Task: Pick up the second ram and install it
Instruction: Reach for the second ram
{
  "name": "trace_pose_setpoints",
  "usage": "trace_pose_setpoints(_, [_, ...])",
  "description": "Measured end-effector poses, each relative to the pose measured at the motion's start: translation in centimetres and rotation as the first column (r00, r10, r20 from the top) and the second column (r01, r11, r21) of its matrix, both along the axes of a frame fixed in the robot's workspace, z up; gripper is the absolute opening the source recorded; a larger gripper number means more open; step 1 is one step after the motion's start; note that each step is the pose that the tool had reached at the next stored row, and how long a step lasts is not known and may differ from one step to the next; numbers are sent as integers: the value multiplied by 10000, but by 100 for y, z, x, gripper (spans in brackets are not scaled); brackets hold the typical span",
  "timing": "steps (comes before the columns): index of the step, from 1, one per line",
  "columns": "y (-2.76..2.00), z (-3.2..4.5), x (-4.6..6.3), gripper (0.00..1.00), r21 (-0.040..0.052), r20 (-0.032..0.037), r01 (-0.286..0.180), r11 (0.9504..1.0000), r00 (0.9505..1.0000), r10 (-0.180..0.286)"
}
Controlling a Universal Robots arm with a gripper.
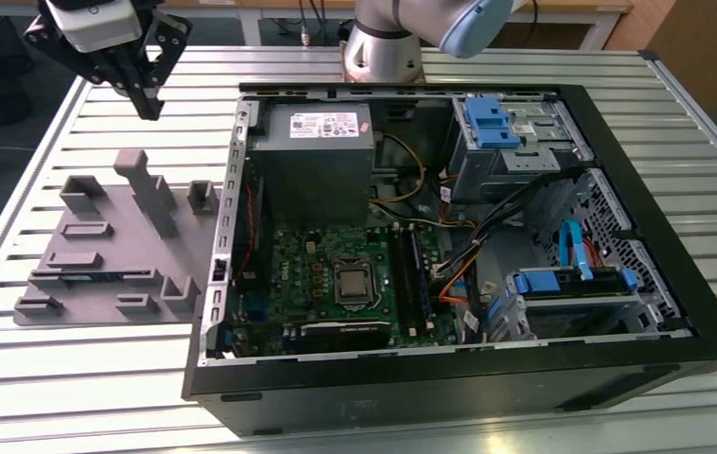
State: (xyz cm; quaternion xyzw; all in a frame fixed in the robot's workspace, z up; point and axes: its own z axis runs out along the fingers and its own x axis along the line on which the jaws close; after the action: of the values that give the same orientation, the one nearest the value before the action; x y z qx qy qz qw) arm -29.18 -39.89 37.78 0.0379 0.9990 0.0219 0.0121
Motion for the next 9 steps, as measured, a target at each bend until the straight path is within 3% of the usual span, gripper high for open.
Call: trace_pose_setpoints(9, [0, -4, -48, 11, 0, 0, 0, 10000, 10000, 0])
